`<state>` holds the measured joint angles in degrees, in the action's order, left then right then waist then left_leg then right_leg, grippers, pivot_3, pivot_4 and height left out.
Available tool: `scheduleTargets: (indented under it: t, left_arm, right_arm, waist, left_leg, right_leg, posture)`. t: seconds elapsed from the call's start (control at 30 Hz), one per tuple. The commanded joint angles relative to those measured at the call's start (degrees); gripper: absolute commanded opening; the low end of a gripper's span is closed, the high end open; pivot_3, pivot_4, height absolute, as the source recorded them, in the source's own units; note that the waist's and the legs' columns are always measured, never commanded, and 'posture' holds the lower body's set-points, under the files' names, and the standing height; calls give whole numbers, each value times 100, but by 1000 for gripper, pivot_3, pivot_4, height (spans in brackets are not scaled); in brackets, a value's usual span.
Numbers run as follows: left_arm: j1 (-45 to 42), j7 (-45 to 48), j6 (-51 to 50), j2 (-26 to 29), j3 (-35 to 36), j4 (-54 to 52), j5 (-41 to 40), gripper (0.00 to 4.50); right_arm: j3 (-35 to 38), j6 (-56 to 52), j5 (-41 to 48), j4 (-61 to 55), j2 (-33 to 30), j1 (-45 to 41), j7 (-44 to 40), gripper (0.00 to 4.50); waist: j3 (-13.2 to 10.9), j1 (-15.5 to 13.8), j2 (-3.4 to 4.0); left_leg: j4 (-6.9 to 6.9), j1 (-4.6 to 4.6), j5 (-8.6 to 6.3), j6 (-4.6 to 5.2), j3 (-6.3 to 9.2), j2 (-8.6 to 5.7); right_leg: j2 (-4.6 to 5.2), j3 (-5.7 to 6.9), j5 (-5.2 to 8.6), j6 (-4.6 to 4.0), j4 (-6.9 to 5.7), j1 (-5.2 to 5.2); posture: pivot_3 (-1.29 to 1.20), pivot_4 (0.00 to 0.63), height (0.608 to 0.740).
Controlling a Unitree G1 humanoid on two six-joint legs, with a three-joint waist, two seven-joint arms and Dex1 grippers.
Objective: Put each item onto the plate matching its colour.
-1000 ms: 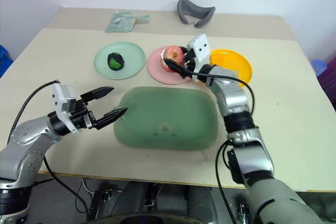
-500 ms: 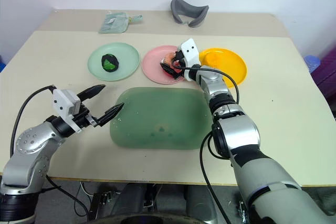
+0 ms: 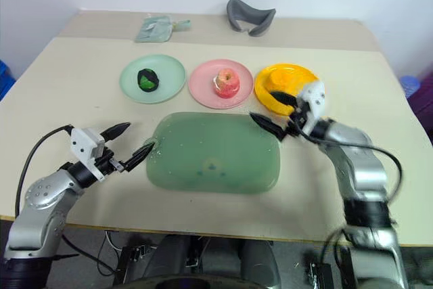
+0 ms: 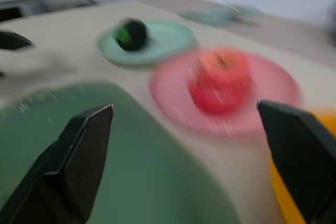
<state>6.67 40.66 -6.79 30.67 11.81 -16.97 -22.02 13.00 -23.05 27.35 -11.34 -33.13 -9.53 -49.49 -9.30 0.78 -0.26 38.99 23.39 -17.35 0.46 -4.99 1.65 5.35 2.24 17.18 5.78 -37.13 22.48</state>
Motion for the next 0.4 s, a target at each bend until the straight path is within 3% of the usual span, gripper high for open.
scheduleTargets:
  t: [0.03,0.4]
  left_arm:
    - [109,294,135,209,172,-215,-143,4500]
    - [-183,563,-561,676,245,-411,-608,4500]
  right_arm:
    - [590,-95,162,-861,-117,868,272,4460]
    - [987,271,42,-936,-169,2105,384,4460]
  waist:
    - [0,-3,0]
    - [1,-19,0]
  left_leg:
    - [0,-1,-2,3,1,0]
    - [8,-6,-14,26,1,-4]
  right_leg:
    - [-1,0,0,0,0,-2]
    - [-2,-1,0,0,0,-10]
  posture:
    - [0,150,740]
    - [0,150,740]
